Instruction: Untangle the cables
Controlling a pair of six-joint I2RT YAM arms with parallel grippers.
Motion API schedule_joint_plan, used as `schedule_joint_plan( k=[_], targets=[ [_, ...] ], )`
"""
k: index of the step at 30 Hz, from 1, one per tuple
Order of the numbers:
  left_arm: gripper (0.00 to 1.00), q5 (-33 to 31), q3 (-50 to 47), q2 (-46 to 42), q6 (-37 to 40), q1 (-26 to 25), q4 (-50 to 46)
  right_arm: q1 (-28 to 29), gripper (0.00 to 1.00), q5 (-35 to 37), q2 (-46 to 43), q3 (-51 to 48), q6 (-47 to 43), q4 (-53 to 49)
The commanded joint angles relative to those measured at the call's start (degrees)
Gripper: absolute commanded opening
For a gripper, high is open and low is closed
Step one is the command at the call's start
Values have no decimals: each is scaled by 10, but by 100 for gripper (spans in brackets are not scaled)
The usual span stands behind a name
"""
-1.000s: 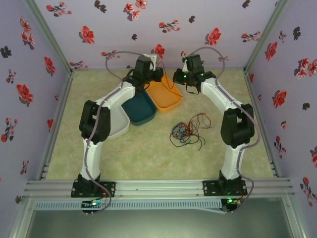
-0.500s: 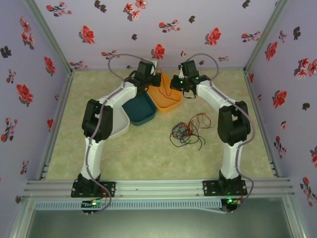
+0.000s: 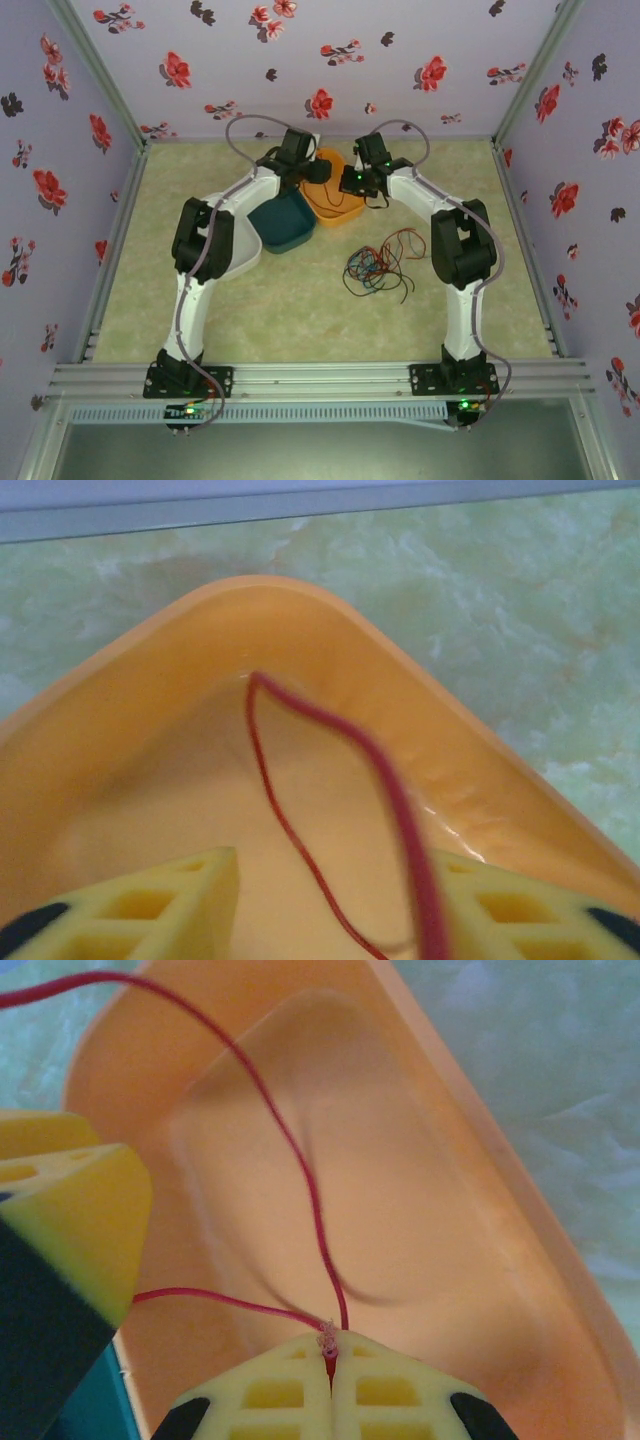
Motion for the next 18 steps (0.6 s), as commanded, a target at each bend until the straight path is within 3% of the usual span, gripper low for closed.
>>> schedule_joint_plan(
  k=[1,5,10,18],
  targets=[
    [58,11,27,-7,9,-2,-7,3,0,45,-10,-17,2,-23],
    [69,10,46,-6,14,-1,-9,3,0,71,-43,-47,7,-16],
    [65,11,66,6,15,-1,-12,4,0,100,-97,-81,-1,-7],
    [66,13,129,56,26,2,-19,13,0,153,-163,-100,-24,-13]
  ],
)
